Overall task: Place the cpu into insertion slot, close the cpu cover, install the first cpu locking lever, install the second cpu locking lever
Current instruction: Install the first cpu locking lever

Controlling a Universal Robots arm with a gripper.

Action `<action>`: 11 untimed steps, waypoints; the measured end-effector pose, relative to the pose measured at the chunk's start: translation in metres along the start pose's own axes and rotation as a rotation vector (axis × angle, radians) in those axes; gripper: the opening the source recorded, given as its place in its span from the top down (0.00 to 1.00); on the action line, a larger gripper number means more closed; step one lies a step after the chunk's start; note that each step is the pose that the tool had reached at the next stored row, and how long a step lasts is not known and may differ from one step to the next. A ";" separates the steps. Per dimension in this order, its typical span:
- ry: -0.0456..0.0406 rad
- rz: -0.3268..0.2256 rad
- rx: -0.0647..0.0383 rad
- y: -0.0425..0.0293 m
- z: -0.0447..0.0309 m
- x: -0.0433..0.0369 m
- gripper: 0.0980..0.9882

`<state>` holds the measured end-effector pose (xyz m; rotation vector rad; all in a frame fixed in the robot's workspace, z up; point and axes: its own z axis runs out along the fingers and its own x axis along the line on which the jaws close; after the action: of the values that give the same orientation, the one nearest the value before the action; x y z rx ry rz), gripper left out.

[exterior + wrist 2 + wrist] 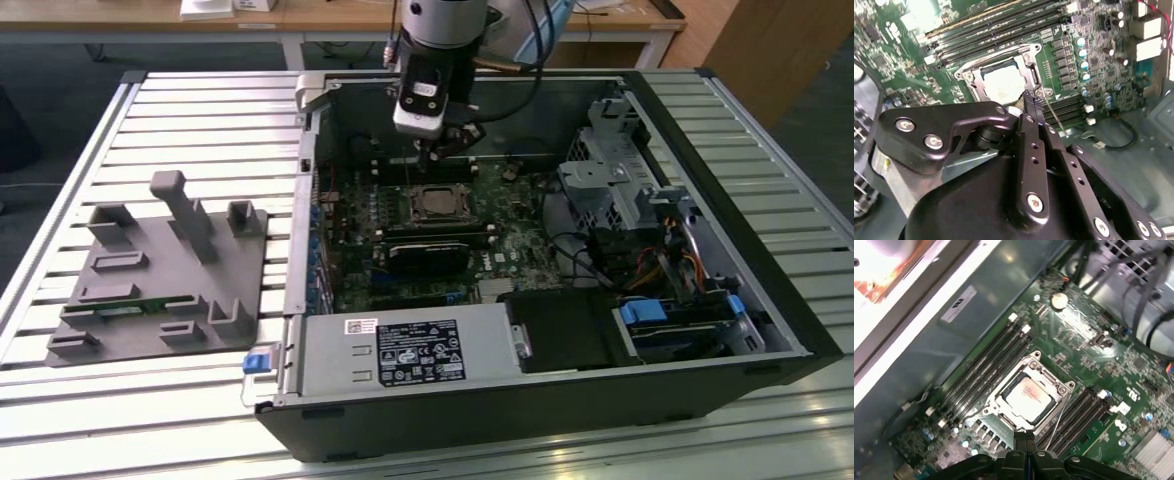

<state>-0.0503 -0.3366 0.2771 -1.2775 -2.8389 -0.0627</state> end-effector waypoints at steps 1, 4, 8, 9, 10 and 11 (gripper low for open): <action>0.0004 -0.018 0.001 0.0000 0.0000 0.0000 0.99; 0.0018 -0.072 0.003 0.0000 0.0000 0.0000 0.99; 0.0036 -0.145 0.006 0.0000 0.0001 0.0000 0.99; 0.0041 -0.163 0.007 0.0000 0.0002 0.0000 0.99; 0.0045 -0.181 0.008 0.0000 0.0002 0.0000 0.99; 0.0050 -0.199 0.008 0.0000 0.0003 0.0000 0.99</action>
<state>-0.0503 -0.3366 0.2768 -0.9874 -2.9484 -0.0580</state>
